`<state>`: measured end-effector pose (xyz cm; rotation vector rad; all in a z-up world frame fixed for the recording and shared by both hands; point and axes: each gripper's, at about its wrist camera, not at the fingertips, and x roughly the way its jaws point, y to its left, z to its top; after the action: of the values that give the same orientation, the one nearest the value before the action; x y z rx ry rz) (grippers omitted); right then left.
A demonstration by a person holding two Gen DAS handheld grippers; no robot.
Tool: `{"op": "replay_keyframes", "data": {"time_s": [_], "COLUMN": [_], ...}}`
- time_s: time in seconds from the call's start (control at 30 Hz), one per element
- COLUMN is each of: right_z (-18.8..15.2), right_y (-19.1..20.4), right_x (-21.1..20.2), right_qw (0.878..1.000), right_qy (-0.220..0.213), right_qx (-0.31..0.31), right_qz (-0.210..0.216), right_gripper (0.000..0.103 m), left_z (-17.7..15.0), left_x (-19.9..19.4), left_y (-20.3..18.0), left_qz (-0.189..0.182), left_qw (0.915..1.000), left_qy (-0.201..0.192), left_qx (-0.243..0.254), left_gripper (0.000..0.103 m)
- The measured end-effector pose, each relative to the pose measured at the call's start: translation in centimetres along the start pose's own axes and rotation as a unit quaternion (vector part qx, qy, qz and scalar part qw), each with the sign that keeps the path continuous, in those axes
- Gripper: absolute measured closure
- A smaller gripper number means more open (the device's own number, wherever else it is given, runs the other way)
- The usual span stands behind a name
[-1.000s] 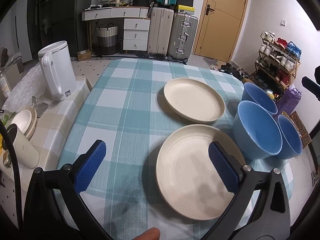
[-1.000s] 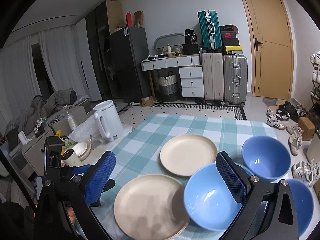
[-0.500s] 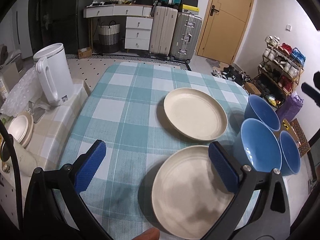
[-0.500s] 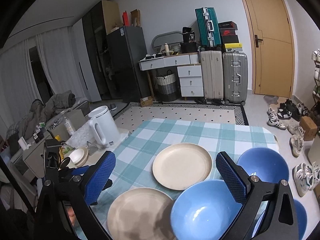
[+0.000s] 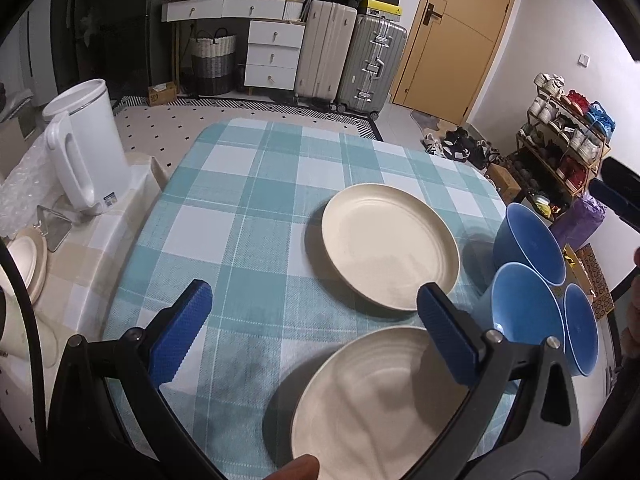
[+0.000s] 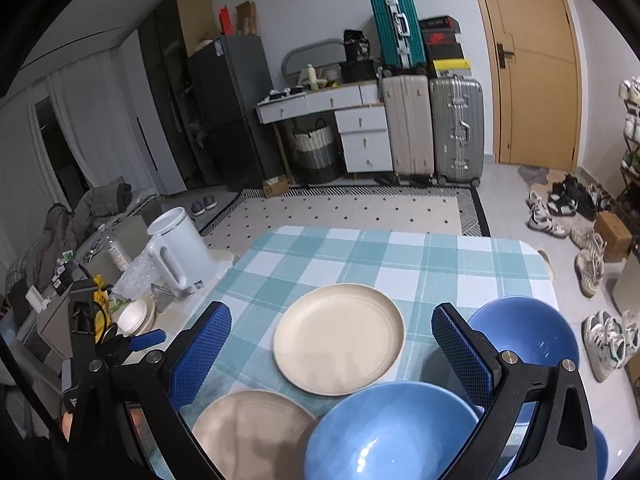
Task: Organize plates and bowls
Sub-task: 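Close both grippers on the rim of the remaining cream plate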
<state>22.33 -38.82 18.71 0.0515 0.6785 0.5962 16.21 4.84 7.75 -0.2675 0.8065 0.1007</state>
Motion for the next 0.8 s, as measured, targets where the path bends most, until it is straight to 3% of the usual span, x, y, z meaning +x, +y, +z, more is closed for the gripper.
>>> {"op": "replay_keyframes", "data": {"time_s": [0.33, 0.8], "right_z": [2.1, 0.2], "right_y": [-3.2, -5.6], "right_x": [5.9, 15.5], "right_qw": [0.998, 0.985], "right_qy": [0.055, 0.168], "right_qx": [-0.011, -0.027], "right_qz": [-0.022, -0.014], "right_gripper": [0.001, 0.001], "left_z": [1.7, 2.2], "left_x": [3.5, 10.0], "left_y": [-0.2, 0.5], "left_qz": [0.010, 0.013], "left_qw": [0.9997, 0.9977], "left_qy": [0.020, 0.063], "left_qx": [0.002, -0.020], "left_gripper": [0.001, 0.001]}}
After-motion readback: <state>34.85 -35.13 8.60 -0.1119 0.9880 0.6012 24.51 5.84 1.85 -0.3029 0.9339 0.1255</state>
